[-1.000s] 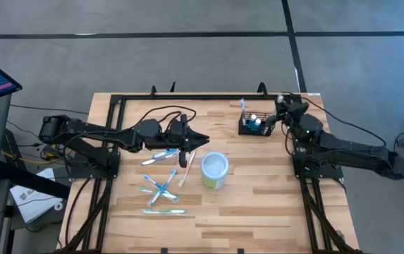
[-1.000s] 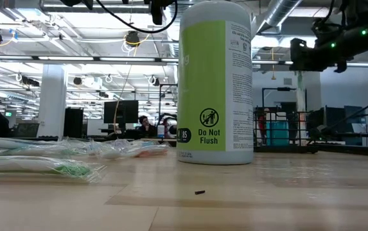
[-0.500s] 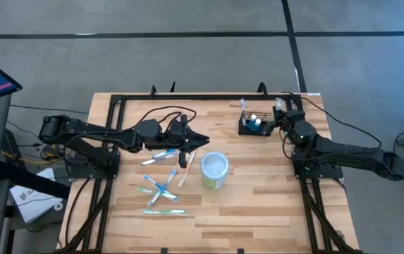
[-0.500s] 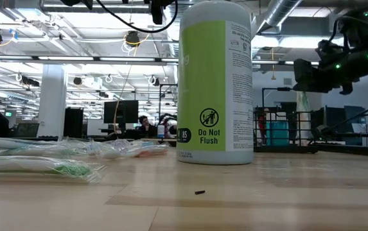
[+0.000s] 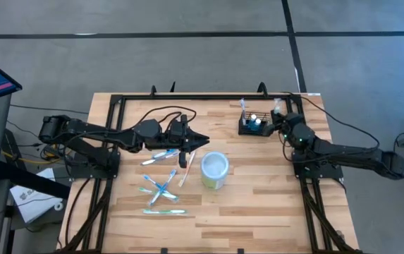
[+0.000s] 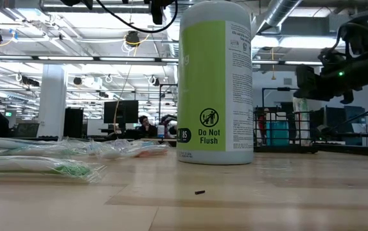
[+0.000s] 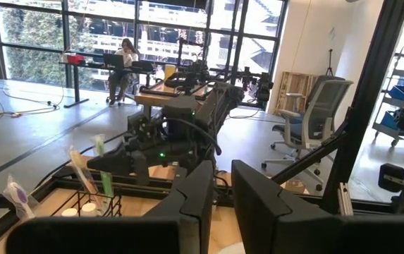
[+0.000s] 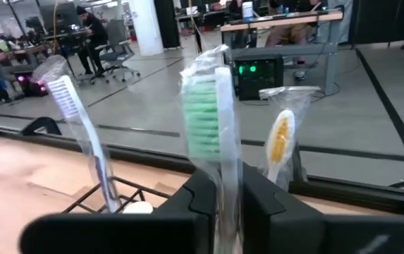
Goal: Pick & Place toothbrushing station
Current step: Put the green toothbrush into the wire organizer
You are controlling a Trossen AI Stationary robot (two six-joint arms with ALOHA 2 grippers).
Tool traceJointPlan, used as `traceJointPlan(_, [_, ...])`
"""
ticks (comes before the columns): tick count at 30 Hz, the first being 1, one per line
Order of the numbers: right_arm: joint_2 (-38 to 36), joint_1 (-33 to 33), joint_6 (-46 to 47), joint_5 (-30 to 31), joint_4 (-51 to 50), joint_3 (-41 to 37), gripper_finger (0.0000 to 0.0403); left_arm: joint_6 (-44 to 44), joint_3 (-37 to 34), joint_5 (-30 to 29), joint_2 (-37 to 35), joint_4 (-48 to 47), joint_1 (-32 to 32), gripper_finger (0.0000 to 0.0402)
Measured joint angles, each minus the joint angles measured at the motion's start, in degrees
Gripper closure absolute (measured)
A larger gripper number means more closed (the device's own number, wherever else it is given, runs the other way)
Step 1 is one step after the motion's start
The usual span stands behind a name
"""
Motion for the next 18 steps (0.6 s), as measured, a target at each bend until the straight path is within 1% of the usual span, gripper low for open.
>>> traceJointPlan(4, [0.1, 0.85, -0.03, 0.0, -0.23, -0.02, 0.0358, -0.04, 0.0, 0.0, 0.0, 0.0, 0.0, 0.0353])
traceJointPlan(10, [0.09, 0.83, -0.02, -0.05, -2.1, 0.16, 0.0349, -0.09, 0.0, 0.0, 0.0, 0.0, 0.0, 0.0353])
traceJointPlan(12, [0.13, 0.83, -0.1, 0.03, -3.51, 0.8, 0.0344, -0.11, 0.0, 0.0, 0.0, 0.0, 0.0, 0.0353])
traceJointPlan(18, [-0.02, 0.83, -2.28, 0.48, -3.52, 2.72, 0.033, -0.13, 0.0, 0.0, 0.0, -0.07, 0.0, 0.0353])
